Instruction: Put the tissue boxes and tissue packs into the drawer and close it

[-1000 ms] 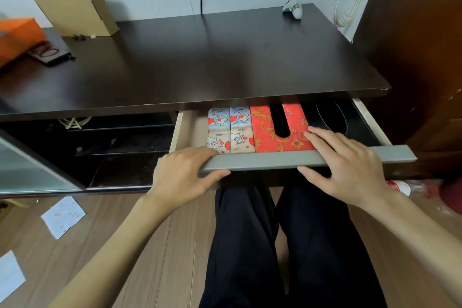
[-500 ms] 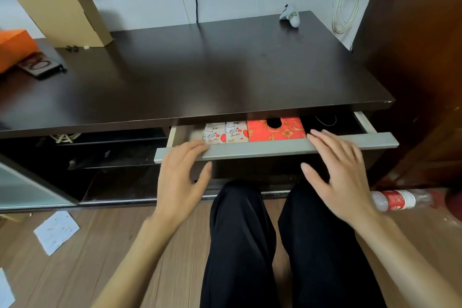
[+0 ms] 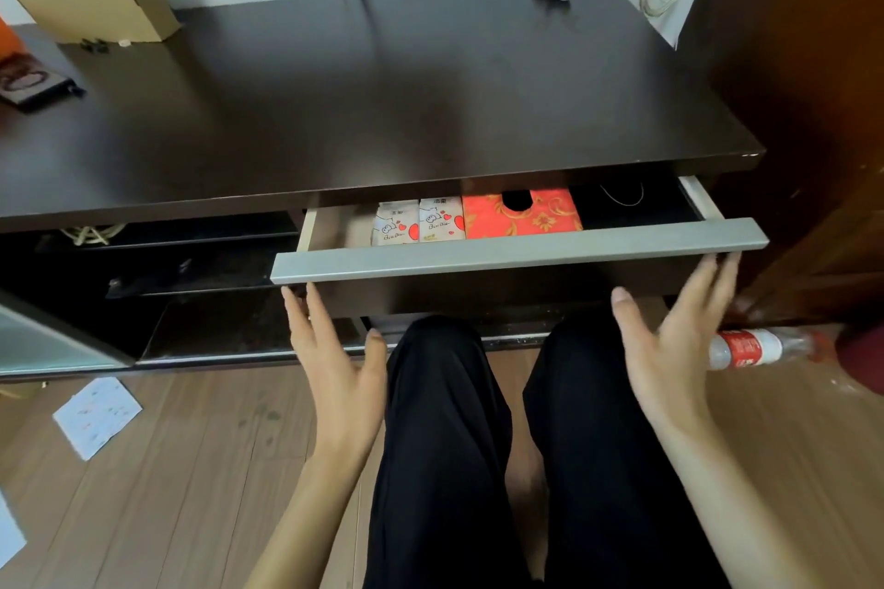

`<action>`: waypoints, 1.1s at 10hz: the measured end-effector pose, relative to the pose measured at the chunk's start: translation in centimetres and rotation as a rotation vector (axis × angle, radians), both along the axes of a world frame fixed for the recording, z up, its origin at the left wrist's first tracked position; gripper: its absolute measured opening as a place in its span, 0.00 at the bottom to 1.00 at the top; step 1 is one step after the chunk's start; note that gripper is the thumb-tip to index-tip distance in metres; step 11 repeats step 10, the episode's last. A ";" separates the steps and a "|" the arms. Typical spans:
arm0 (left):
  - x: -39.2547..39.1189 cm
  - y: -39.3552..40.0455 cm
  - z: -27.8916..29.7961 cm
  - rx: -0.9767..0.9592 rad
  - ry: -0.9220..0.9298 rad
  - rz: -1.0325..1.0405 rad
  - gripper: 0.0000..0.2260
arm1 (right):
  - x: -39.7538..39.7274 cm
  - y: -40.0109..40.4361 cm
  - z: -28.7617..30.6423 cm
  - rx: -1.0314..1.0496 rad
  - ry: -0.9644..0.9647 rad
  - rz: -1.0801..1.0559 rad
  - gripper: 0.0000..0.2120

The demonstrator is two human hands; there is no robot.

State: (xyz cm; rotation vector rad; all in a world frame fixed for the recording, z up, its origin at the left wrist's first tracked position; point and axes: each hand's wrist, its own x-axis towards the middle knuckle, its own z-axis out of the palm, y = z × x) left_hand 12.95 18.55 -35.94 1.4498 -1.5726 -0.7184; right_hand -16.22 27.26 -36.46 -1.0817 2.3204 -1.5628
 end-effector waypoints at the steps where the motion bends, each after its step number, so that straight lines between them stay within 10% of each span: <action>1: -1.2 -0.6 -0.4 -0.026 -0.030 -0.045 0.41 | 0.4 -1.4 -0.3 0.019 0.008 -0.031 0.46; 11: -1.0 -10.5 -1.6 -0.036 -0.212 -0.193 0.27 | -5.8 -7.5 -1.7 0.238 0.137 0.256 0.30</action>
